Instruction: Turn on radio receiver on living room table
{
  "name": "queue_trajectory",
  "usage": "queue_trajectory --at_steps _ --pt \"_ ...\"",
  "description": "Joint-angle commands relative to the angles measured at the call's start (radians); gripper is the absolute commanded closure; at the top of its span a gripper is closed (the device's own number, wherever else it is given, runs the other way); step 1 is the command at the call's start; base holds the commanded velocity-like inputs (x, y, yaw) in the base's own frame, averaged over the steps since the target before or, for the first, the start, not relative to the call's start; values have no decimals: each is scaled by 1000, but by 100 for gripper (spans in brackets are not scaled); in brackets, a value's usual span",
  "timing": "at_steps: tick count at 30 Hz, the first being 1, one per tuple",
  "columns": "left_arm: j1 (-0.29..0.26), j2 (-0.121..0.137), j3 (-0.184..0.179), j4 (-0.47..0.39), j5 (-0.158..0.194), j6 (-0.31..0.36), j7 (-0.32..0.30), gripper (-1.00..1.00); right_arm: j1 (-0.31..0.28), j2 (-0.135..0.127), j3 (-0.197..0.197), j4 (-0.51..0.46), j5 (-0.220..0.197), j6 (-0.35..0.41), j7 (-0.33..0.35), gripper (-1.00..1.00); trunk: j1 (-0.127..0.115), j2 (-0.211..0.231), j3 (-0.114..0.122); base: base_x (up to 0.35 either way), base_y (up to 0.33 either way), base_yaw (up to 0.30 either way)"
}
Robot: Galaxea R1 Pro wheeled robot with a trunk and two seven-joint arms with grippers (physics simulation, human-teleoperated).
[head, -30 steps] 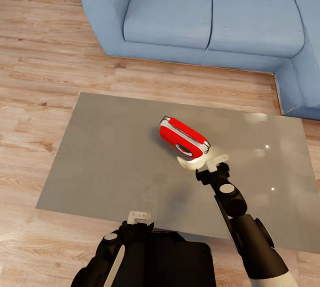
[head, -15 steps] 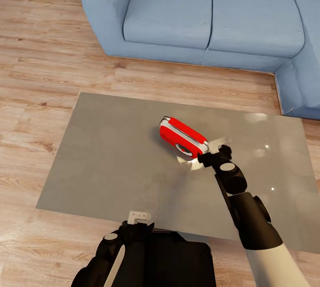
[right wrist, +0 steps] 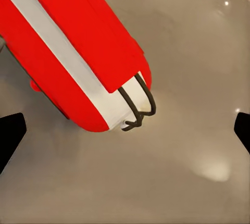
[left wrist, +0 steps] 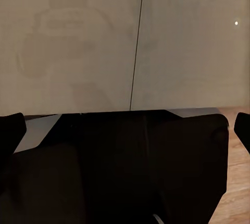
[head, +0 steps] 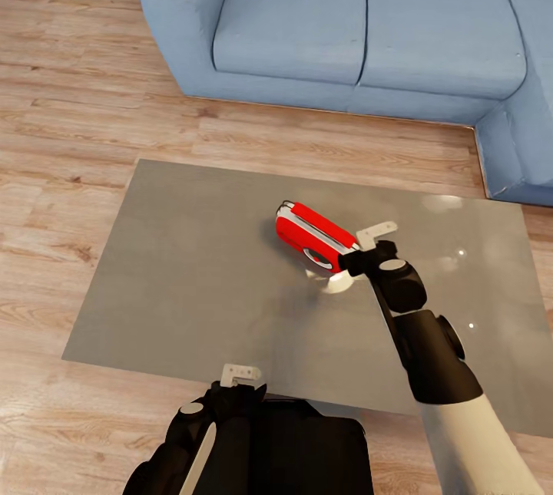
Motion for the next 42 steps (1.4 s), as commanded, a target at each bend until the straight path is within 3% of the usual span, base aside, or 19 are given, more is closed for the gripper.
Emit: queue_trajectory --at_steps 1,5,9,12,29,35,42 --pt "0 0 0 0 0 0 0 -100 -1 0 0 0 0 2 1 -100 0 0 0 0 0 0" --pt "0 0 0 0 0 0 0 -100 -6 10 1 1 -1 9 6 -100 0 0 0 0 0 0" --pt "0 0 0 0 0 0 0 -100 -51 61 2 5 -6 72 35 -100 0 0 0 0 0 0" --pt "0 0 0 0 0 0 0 -100 -77 70 3 8 -9 72 55 -100 0 0 0 0 0 0" --pt "0 0 0 1 0 0 0 -100 -150 73 4 23 -14 72 81 -100 0 0 0 0 0 0" --pt "0 0 0 0 0 0 0 -100 -156 65 7 26 -6 72 213 -100 0 0 0 0 0 0" --pt "0 0 0 -1 0 0 1 -100 -156 64 8 26 -1 72 242 -100 0 0 0 0 0 0"
